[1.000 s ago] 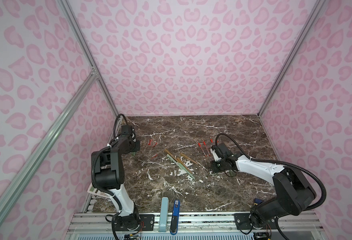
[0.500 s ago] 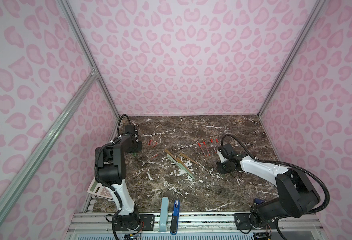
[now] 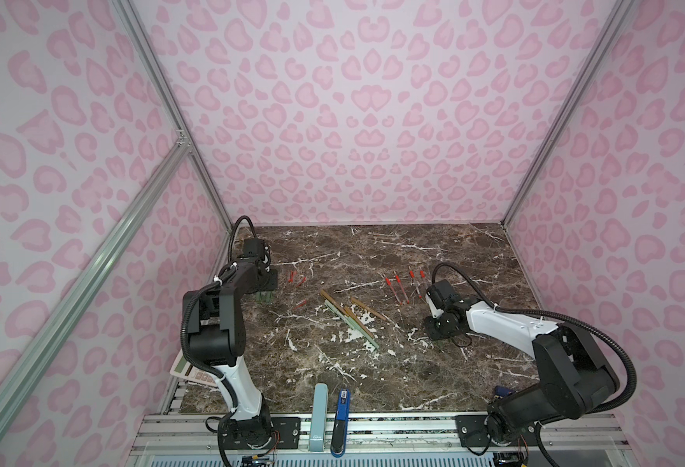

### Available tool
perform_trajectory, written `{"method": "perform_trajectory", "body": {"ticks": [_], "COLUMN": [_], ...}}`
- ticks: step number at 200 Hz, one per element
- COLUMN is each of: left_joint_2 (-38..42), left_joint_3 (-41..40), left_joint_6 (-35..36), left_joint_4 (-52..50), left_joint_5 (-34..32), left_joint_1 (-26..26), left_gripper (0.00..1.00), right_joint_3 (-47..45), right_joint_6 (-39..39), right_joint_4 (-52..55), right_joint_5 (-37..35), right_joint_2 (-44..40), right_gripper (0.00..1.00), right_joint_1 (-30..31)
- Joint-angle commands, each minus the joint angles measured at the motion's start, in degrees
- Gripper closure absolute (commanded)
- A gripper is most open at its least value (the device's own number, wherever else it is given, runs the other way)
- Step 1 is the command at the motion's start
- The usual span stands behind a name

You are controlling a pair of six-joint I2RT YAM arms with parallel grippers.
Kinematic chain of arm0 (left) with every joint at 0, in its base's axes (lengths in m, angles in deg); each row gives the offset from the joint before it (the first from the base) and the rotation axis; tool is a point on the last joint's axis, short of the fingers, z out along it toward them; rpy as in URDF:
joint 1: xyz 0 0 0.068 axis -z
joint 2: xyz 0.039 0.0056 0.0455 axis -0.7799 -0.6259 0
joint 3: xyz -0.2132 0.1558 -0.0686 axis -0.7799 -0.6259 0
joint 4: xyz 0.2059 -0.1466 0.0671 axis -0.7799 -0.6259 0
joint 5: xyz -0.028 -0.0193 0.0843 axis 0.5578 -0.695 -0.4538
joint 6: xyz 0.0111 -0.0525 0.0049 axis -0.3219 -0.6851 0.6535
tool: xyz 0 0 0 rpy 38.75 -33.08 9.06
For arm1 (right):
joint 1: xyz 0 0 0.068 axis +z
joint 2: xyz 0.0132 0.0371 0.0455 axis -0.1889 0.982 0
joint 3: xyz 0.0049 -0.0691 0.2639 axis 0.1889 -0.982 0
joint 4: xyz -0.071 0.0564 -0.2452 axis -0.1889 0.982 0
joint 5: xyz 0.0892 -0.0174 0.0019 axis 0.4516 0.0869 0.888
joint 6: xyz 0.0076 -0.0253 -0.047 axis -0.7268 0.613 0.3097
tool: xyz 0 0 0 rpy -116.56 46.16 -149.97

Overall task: Remove pen caps from pens
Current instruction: Place the pen cap at the middle-left of the table, then place the pen at the middle-right of the table.

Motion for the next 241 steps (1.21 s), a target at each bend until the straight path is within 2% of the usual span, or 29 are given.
{"method": "perform_trajectory", "body": {"ticks": [1,46,62,105,127,136,154,170,208,241], "left_joint_2": [3.47,14.70,19.22,28.37,31.45,32.04,33.40,34.21,34.98,36.17], "left_joint_3": [-1.31,-8.04,-11.43,-17.61,-19.99,-20.10,-20.39,-21.05,-21.25,-21.11], "left_joint_6": [0.72,0.32,0.54,1.12,3.38,3.15,1.62,0.05,-2.96,-4.36], "left_joint_4": [0.96,4.97,7.35,11.63,13.19,12.83,12.67,13.50,14.08,13.57], "left_joint_5": [-1.77,1.17,3.48,9.08,13.68,14.17,16.24,19.46,21.35,22.15], "left_joint_1": [0.73,0.80,0.79,0.72,0.28,-0.03,-0.95,-1.92,-3.84,-5.20], "left_gripper": [0.52,0.40,0.30,0.24,0.13,0.12,0.12,0.12,0.11,0.11], "right_joint_3": [0.25,1.03,1.46,3.58,5.07,6.82,8.37,9.22,17.26,28.77], "right_joint_6": [-0.69,-0.86,-0.48,-1.13,-1.12,-1.32,-1.74,-2.21,-3.15,-2.64], "right_joint_4": [1.66,2.18,2.06,3.11,3.78,5.73,6.21,3.92,2.65,4.47], "right_joint_5": [-2.30,-4.12,-3.64,-2.43,-1.69,-2.48,-4.51,-2.89,-2.02,0.51], "right_joint_2": [0.87,1.21,1.73,-0.04,0.03,0.21,-1.22,-0.98,5.53,16.35], "right_gripper": [0.82,0.72,0.71,0.69,0.68,0.68,0.66,0.64,0.63,0.63], "right_joint_1": [0.01,-0.04,-0.22,0.49,0.65,1.13,4.01,6.33,15.68,22.04]}}
